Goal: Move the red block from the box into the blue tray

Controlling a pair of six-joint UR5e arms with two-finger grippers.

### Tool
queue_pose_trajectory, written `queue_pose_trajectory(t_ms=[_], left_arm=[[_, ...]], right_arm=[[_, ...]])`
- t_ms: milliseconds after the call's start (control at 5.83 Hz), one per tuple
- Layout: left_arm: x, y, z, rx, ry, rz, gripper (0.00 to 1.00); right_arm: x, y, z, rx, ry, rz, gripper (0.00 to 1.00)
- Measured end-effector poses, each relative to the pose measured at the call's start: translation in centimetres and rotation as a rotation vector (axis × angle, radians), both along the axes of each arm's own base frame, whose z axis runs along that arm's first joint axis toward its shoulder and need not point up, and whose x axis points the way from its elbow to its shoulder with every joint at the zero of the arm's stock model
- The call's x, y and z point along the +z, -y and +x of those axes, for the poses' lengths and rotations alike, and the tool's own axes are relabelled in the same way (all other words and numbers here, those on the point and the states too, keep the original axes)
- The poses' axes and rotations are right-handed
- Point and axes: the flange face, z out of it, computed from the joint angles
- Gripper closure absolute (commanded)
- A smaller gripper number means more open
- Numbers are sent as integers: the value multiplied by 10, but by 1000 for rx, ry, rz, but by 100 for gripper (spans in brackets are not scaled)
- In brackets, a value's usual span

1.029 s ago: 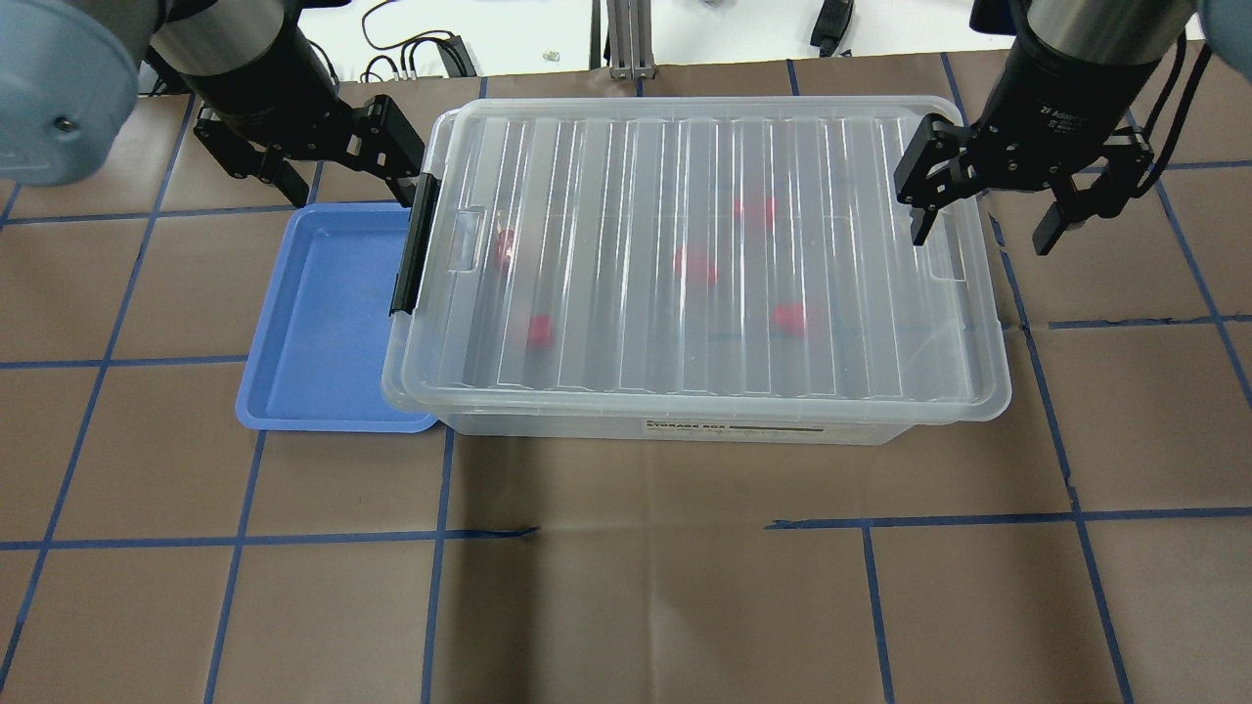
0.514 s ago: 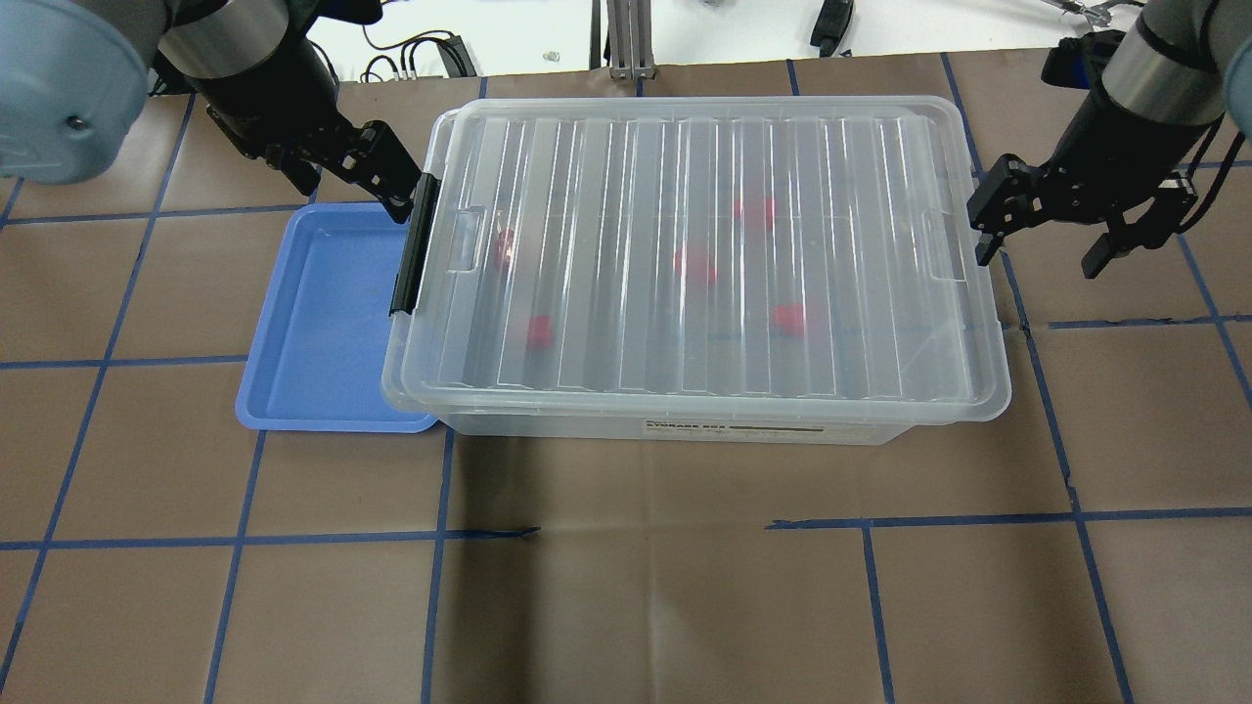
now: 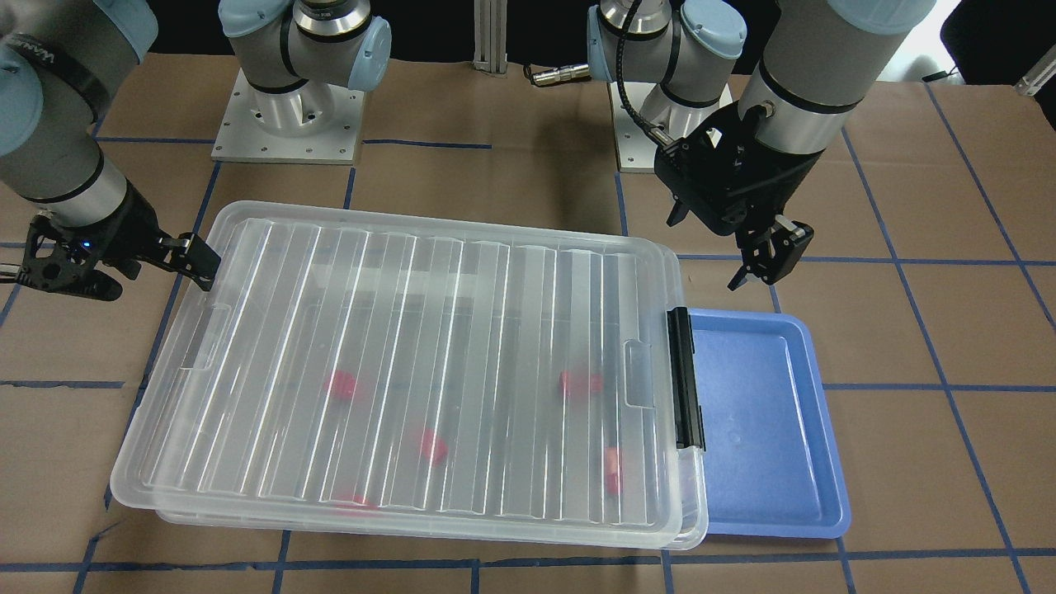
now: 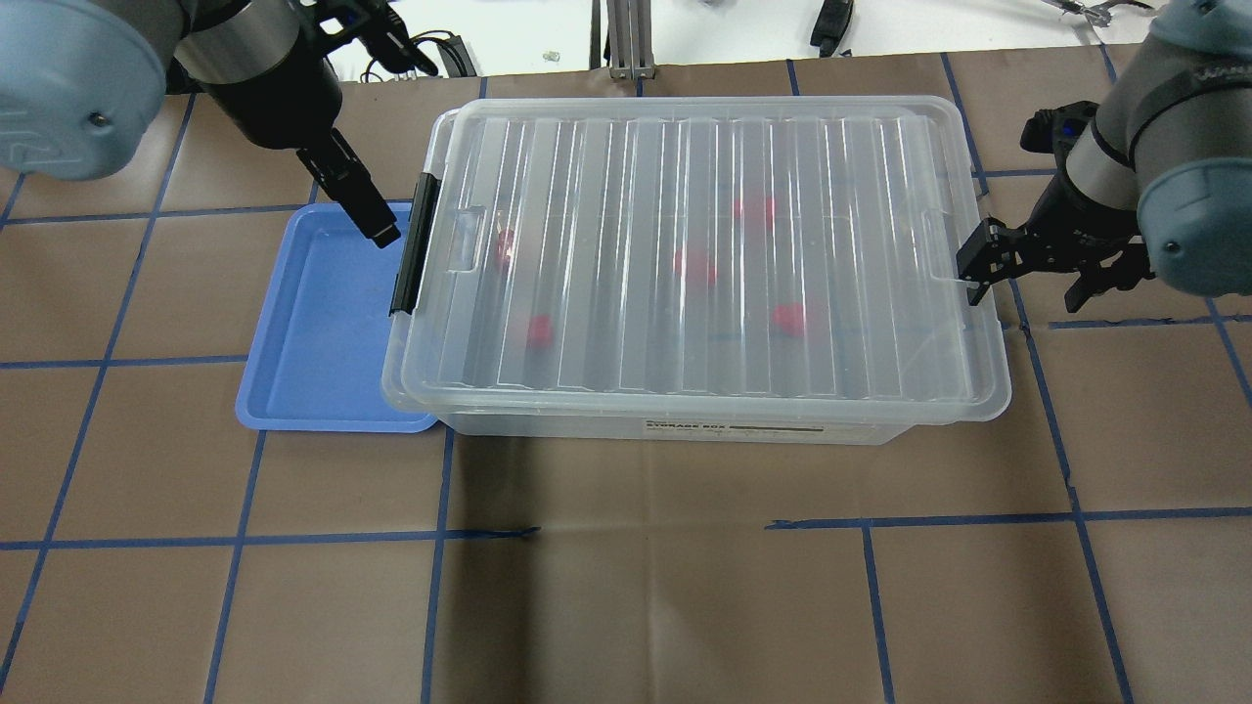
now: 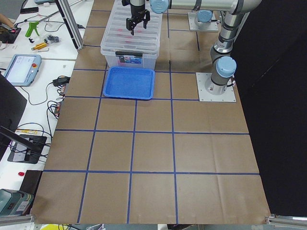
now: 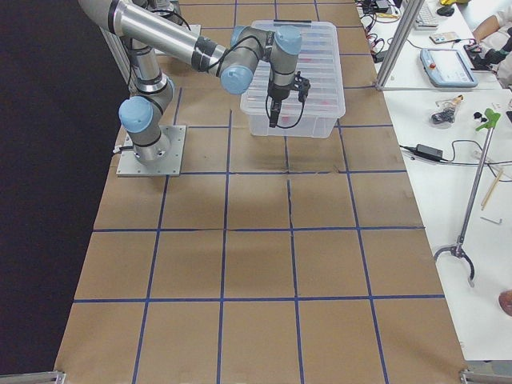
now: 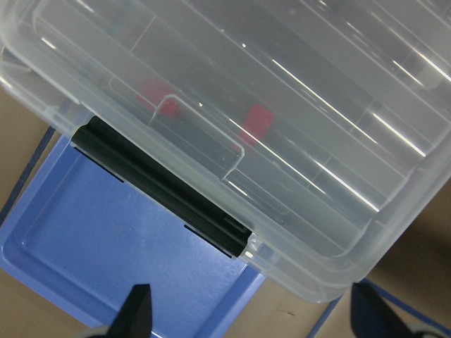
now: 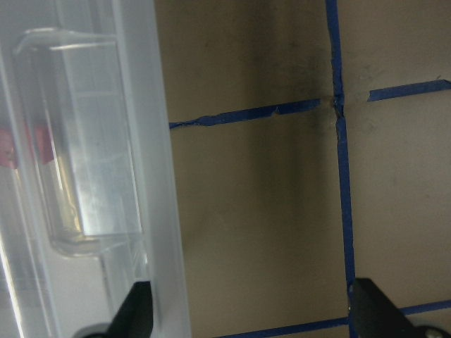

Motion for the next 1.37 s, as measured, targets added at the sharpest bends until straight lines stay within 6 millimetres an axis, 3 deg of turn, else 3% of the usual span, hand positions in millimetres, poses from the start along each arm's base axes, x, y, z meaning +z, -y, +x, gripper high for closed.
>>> queue_pose_trajectory(t_ms=[343,857,1371], left_arm=[[-5,4,0,-215,5,2,2],[-23,16,-8,-296,-1,14,2],[-75,34,-56,-434,2,12,2]], right_arm=[[-4,3,-9,49,2,1,0],[5,5,-59,115,1,-12,0],[5,-1,-104,145,0,-7,0]])
